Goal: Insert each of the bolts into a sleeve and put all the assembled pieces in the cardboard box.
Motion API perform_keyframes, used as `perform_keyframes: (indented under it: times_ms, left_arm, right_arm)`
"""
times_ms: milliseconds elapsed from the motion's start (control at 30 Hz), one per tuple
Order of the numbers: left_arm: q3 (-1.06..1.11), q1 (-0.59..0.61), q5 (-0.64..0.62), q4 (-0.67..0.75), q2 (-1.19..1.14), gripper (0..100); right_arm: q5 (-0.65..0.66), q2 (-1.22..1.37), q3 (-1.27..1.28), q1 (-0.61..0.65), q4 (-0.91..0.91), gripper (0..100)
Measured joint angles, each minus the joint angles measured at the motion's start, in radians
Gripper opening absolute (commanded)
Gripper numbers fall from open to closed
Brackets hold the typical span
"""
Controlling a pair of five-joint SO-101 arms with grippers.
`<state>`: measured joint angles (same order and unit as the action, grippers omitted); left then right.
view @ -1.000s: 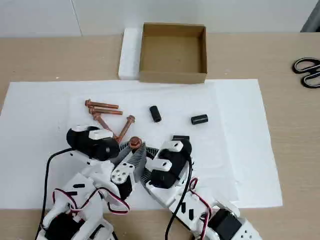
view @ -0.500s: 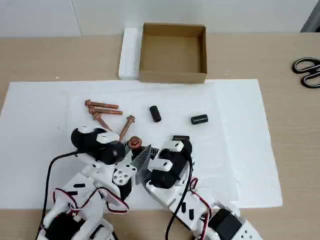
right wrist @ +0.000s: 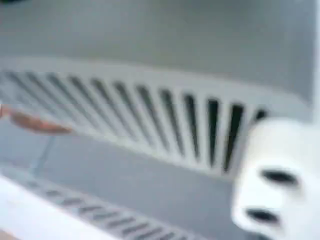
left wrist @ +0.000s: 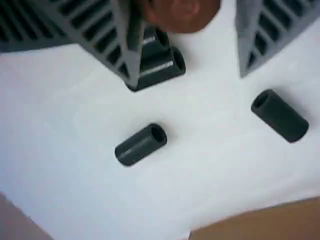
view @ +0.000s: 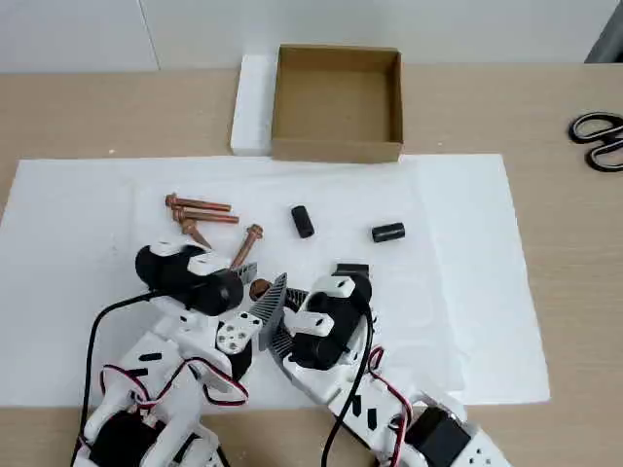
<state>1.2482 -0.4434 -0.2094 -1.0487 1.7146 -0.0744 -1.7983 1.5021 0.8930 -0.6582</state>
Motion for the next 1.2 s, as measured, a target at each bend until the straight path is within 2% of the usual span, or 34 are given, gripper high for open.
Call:
perform_keyframes:
  times_ms: [133,467,600,733,867,1067,1200]
  left_arm:
    - [-0.008,0.002,-0.009,0.008,0.000,12]
    - [-0.135,0.015,-0.129,0.029,-0.020,12]
    - [-0.258,0.084,-0.212,0.071,-0.167,12]
    - [-0.416,0.172,-0.264,0.087,-0.408,12]
    - [-0.548,0.201,-0.301,0.101,-0.628,12]
    - [-0.646,0.301,-0.327,0.215,-0.855,12]
    - [-0.680,0.364,-0.370,0.226,-0.973,12]
  right_arm:
    - [0.000,0.000,0.000,0.000,0.000,0.4]
    - [0.000,0.000,0.009,-0.002,0.000,0.4]
    - [0.000,0.000,0.009,-0.051,0.000,0.4]
    - [0.000,0.000,0.009,-0.152,0.000,0.4]
    - [0.000,0.000,0.009,-0.233,0.000,0.4]
    - [-0.052,0.003,0.009,-0.370,-0.072,0.4]
    - [-0.081,0.003,0.009,-0.453,-0.124,0.4]
